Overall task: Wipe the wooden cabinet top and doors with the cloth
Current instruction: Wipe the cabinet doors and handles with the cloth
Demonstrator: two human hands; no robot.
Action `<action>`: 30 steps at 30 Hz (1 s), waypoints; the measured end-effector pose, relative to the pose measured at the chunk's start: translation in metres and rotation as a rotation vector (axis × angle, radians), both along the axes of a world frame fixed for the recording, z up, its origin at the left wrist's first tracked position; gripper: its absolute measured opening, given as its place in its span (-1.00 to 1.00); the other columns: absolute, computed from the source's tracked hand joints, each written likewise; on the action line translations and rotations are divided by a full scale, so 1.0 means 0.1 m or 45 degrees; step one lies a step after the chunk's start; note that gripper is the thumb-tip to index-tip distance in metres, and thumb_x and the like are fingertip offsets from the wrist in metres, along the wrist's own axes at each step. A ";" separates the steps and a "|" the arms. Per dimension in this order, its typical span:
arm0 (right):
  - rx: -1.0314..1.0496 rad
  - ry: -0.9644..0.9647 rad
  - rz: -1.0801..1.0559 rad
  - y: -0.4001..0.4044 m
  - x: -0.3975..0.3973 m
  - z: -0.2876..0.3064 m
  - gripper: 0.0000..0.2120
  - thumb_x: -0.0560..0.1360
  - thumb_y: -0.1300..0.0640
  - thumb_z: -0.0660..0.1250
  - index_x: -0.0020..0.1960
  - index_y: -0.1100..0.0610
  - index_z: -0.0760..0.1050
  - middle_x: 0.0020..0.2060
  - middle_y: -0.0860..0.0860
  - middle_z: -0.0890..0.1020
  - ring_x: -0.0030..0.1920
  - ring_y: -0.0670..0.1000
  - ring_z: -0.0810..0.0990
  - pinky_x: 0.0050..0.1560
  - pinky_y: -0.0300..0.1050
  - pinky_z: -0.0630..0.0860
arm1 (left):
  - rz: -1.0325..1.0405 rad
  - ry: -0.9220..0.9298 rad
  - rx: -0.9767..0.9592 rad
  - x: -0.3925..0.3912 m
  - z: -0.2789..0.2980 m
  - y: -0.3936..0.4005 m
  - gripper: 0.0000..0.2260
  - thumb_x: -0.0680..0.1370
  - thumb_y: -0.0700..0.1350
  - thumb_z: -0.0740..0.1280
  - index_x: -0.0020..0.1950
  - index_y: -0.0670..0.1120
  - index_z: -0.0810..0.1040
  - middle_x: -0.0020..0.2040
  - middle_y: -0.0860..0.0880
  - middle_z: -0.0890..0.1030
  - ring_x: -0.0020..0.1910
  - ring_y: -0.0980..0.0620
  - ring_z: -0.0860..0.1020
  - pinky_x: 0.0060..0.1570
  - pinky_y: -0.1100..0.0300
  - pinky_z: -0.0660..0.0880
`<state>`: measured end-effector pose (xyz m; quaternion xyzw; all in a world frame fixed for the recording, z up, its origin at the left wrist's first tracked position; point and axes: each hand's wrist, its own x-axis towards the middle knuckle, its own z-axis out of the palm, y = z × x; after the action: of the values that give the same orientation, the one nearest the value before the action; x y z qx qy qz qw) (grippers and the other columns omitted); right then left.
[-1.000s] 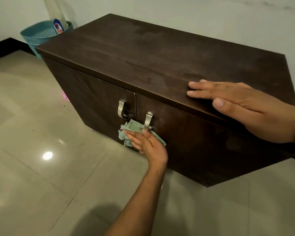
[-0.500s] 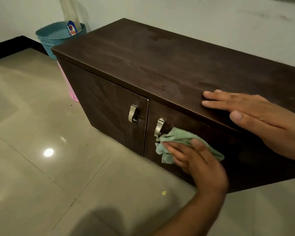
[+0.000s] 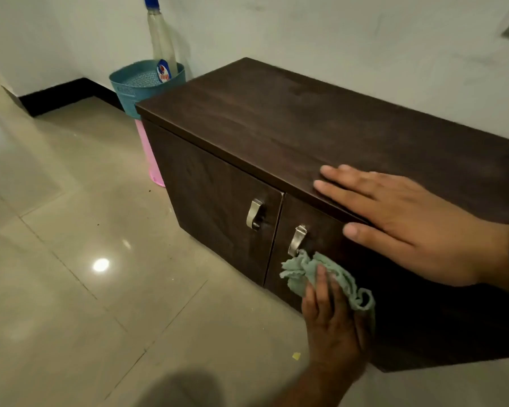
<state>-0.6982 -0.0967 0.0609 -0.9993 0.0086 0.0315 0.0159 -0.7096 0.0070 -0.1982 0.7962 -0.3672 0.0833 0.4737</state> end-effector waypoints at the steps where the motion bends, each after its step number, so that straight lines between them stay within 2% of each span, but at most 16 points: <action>1: -0.003 0.017 0.033 0.05 0.16 -0.01 -0.42 0.61 -0.30 -0.16 0.59 -0.24 -0.16 0.61 -0.23 -0.10 0.57 -0.21 -0.16 0.54 -0.06 -0.07 | 0.024 0.101 0.002 0.05 -0.06 0.02 -0.46 0.67 0.04 0.07 0.57 -0.25 0.20 0.66 -0.11 -0.03 0.60 -0.13 0.10 0.53 0.02 0.10; 3: -0.009 -0.005 0.107 0.15 0.44 -0.02 -0.43 0.63 -0.23 -0.14 0.60 -0.20 -0.16 0.61 -0.21 -0.12 0.57 -0.20 -0.17 0.54 -0.09 -0.09 | 0.101 0.292 -0.029 0.14 -0.13 0.04 -0.44 0.68 0.05 0.06 0.60 -0.23 0.15 0.66 0.00 -0.12 0.63 -0.02 -0.08 0.56 0.12 -0.05; 4: -0.005 -0.011 0.128 0.18 0.55 -0.04 -0.43 0.64 -0.20 -0.11 0.61 -0.17 -0.15 0.61 -0.20 -0.12 0.57 -0.18 -0.17 0.55 -0.10 -0.10 | 0.114 0.387 -0.064 0.21 -0.11 0.00 -0.43 0.68 0.07 0.06 0.61 -0.21 0.12 0.66 0.03 -0.14 0.63 0.00 -0.10 0.57 0.14 -0.07; 8: -0.030 -0.036 0.149 0.18 0.79 -0.10 -0.42 0.63 -0.12 -0.09 0.62 -0.12 -0.14 0.61 -0.18 -0.11 0.58 -0.16 -0.16 0.55 -0.09 -0.09 | 0.253 0.646 -0.336 0.44 -0.06 -0.05 -0.40 0.67 0.04 0.09 0.64 -0.11 -0.06 0.66 0.05 -0.07 0.62 0.08 -0.04 0.57 0.07 0.01; 12: -0.014 -0.065 0.160 0.21 0.98 -0.14 -0.43 0.65 -0.07 -0.04 0.62 -0.10 -0.14 0.61 -0.17 -0.10 0.58 -0.15 -0.14 0.55 -0.10 -0.10 | 0.281 0.688 -0.396 0.68 -0.10 -0.03 -0.37 0.65 0.13 0.05 0.64 -0.11 -0.04 0.65 0.03 -0.04 0.62 0.12 -0.03 0.53 0.26 -0.05; 14: -0.006 -0.067 0.162 0.22 1.05 -0.15 -0.42 0.64 -0.08 -0.06 0.62 -0.11 -0.14 0.61 -0.18 -0.10 0.58 -0.16 -0.15 0.53 -0.13 -0.12 | 0.375 0.905 -0.438 0.94 -0.08 -0.04 -0.36 0.63 0.17 0.00 0.64 -0.02 -0.11 0.64 0.06 -0.08 0.61 0.12 -0.07 0.49 0.33 -0.10; 18: 0.019 -0.091 0.164 0.20 1.10 -0.17 -0.43 0.65 -0.08 -0.05 0.62 -0.14 -0.13 0.61 -0.21 -0.08 0.57 -0.19 -0.14 0.50 -0.17 -0.15 | 0.486 1.042 -0.466 1.68 -0.03 0.06 -0.36 0.65 0.23 -0.09 0.64 -0.05 -0.17 0.66 -0.04 -0.10 0.62 0.03 -0.12 0.56 0.11 -0.15; 22: 0.060 -0.089 0.164 0.19 1.11 -0.17 -0.44 0.65 -0.08 -0.04 0.61 -0.16 -0.10 0.60 -0.24 -0.07 0.56 -0.22 -0.14 0.49 -0.18 -0.15 | 0.649 1.231 -0.558 2.40 -0.09 0.14 -0.45 0.71 0.14 -0.10 0.65 -0.06 -0.09 0.66 -0.06 -0.02 0.62 -0.05 -0.02 0.42 0.22 -0.13; 23: 0.074 -0.089 0.162 0.19 1.11 -0.17 -0.45 0.65 -0.08 -0.04 0.61 -0.17 -0.09 0.60 -0.25 -0.07 0.56 -0.23 -0.14 0.49 -0.18 -0.15 | 0.682 1.325 -0.541 2.46 -0.13 0.16 -0.45 0.71 0.15 -0.11 0.65 -0.06 -0.05 0.66 -0.07 0.02 0.62 -0.07 0.03 0.48 0.19 -0.12; 24: 0.087 -0.097 0.155 0.19 1.10 -0.16 -0.45 0.65 -0.09 -0.05 0.61 -0.17 -0.09 0.60 -0.26 -0.06 0.56 -0.24 -0.14 0.49 -0.18 -0.15 | 0.687 1.402 -0.492 2.46 -0.16 0.17 -0.44 0.70 0.16 -0.11 0.65 -0.07 -0.01 0.65 -0.09 0.07 0.61 -0.12 0.08 0.55 0.07 -0.08; 26: 0.097 -0.114 0.134 0.20 1.09 -0.15 -0.45 0.64 -0.10 -0.05 0.61 -0.18 -0.07 0.59 -0.27 -0.05 0.55 -0.26 -0.13 0.49 -0.19 -0.14 | 0.631 1.474 -0.324 2.23 -0.18 0.22 -0.42 0.69 0.19 -0.10 0.64 -0.09 0.05 0.63 -0.12 0.12 0.57 -0.21 0.16 0.56 -0.12 0.08; 28: 0.060 -0.129 0.123 0.23 1.09 -0.15 -0.43 0.64 -0.09 0.01 0.61 -0.19 -0.09 0.59 -0.27 -0.05 0.56 -0.24 -0.11 0.50 -0.18 -0.12 | 0.494 1.326 -0.233 1.94 -0.13 0.32 -0.45 0.70 0.15 -0.01 0.60 -0.12 0.16 0.56 -0.13 0.16 0.52 -0.22 0.22 0.53 -0.10 0.16; 30: -0.038 -0.145 0.116 0.28 1.07 -0.15 -0.35 0.62 -0.09 0.11 0.61 -0.16 -0.11 0.60 -0.22 -0.04 0.57 -0.19 -0.06 0.50 -0.14 -0.07 | 0.373 1.133 -0.302 1.77 0.01 0.41 -0.55 0.70 0.07 0.07 0.49 -0.15 0.31 0.43 -0.07 0.23 0.43 -0.08 0.33 0.45 0.13 0.29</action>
<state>-0.5912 -0.0690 0.0458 -0.9990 -0.0374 -0.0247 -0.0001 -0.5328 0.0483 -0.1968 0.7383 -0.0009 -0.1584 0.6556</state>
